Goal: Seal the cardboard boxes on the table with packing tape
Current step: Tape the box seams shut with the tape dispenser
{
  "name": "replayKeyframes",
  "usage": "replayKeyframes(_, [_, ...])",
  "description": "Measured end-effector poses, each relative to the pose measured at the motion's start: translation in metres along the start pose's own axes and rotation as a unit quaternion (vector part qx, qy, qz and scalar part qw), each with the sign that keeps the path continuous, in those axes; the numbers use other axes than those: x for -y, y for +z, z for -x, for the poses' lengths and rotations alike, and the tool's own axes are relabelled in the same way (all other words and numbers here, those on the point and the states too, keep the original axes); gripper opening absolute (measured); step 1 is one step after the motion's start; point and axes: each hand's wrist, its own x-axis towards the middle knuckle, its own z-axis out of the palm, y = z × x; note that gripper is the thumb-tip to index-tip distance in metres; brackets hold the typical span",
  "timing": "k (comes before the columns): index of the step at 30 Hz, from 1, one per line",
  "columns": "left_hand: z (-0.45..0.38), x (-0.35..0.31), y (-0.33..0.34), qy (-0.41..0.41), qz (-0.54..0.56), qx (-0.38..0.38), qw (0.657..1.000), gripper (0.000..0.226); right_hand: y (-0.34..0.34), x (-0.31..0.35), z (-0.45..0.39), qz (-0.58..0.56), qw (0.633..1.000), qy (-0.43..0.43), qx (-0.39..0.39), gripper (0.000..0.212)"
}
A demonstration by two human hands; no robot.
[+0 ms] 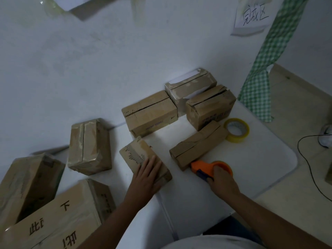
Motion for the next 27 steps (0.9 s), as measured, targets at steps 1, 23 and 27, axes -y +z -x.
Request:
replayKeyframes(1, [0.003, 0.003, 0.001, -0.003, 0.007, 0.003, 1.000, 0.076, -0.001, 0.003, 0.002, 0.006, 0.999, -0.018, -0.051, 0.034])
replayKeyframes(23, [0.005, 0.027, -0.001, 0.087, -0.029, 0.059, 0.994, 0.098, 0.032, 0.086, -0.009, -0.201, 0.973, -0.061, 0.095, 0.030])
replayKeyframes(27, [0.000, 0.029, -0.006, 0.103, -0.050, 0.030, 0.993, 0.099, 0.013, 0.049, -0.002, -0.145, 0.982, -0.066, -0.103, 0.015])
